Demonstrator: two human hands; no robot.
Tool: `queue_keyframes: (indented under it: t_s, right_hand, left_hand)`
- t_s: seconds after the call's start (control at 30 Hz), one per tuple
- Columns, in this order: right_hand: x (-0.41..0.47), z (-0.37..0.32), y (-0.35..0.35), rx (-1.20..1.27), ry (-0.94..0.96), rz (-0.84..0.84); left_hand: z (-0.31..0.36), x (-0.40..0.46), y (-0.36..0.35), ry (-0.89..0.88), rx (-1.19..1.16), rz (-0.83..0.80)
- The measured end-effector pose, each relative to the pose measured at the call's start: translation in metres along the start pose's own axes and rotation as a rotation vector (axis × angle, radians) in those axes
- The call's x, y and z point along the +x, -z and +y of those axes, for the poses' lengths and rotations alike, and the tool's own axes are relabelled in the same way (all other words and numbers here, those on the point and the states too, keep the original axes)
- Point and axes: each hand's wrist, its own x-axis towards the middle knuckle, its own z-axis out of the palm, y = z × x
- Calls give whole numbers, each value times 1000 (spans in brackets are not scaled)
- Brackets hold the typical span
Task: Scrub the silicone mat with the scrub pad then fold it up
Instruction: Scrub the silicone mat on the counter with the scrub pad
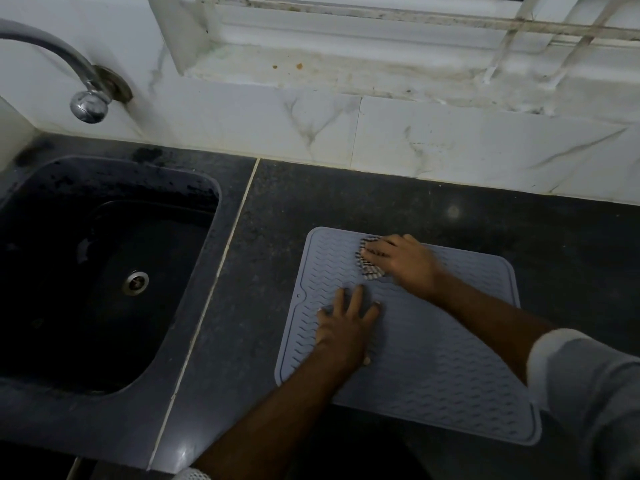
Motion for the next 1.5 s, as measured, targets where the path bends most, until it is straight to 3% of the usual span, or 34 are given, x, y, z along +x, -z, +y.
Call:
queue_keyframes:
  t_s: [0.37, 0.63, 0.9, 1.2, 1.37, 1.5]
  right_hand:
    - [64, -40, 20, -34, -2, 11]
    - [13, -2, 6, 12, -17, 25]
    - [88, -50, 32, 4, 44, 57]
    - [37, -8, 9, -36, 35, 13]
    - [79, -39, 32, 35, 25, 73]
    - [93, -57, 31, -36, 59, 22]
  left_hand:
    - [0, 3, 0, -5, -18, -28]
    - [-2, 6, -3, -7, -25, -13]
    - [-4, 14, -11, -8, -38, -11]
    - [-2, 8, -5, -7, -39, -22]
    - [-3, 11, -8, -13, -38, -17]
    - [-5, 13, -12, -9, -43, -6]
